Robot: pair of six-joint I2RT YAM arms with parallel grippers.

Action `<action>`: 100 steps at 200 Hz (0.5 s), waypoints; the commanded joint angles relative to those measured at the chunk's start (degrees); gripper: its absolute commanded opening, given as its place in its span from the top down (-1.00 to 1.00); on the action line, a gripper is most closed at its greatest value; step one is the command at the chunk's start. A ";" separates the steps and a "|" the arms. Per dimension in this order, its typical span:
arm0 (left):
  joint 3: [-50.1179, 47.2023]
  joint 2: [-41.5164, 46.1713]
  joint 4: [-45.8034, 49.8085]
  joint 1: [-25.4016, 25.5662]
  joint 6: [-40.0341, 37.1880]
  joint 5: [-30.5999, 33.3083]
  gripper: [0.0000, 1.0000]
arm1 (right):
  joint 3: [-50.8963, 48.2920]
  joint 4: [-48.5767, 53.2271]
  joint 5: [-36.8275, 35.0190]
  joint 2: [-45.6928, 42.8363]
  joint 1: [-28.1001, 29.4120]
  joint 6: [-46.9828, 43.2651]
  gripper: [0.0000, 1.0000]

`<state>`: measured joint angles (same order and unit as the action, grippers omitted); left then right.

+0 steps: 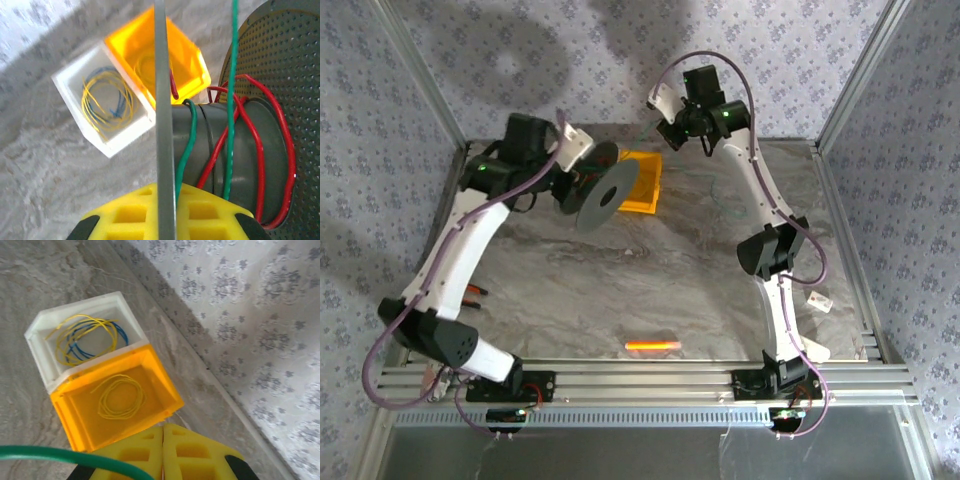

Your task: Wrap the cables

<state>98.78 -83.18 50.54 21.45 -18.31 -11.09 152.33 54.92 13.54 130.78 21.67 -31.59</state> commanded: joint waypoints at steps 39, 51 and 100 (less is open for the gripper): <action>-3.54 9.46 -21.59 -9.82 17.51 -19.32 1.00 | -10.27 -1.91 3.03 -2.38 0.04 3.96 1.00; -3.92 9.48 -26.55 -10.03 21.63 -17.28 1.00 | -11.96 -1.81 5.64 -2.84 1.22 5.13 1.00; -4.04 7.44 -39.55 -10.29 37.00 -8.26 1.00 | -19.69 -4.37 10.98 -4.22 7.27 8.25 1.00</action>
<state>92.12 -77.67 31.11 11.94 6.28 -22.74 136.20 49.69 23.31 128.11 26.63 -25.47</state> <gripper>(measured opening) 0.097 0.062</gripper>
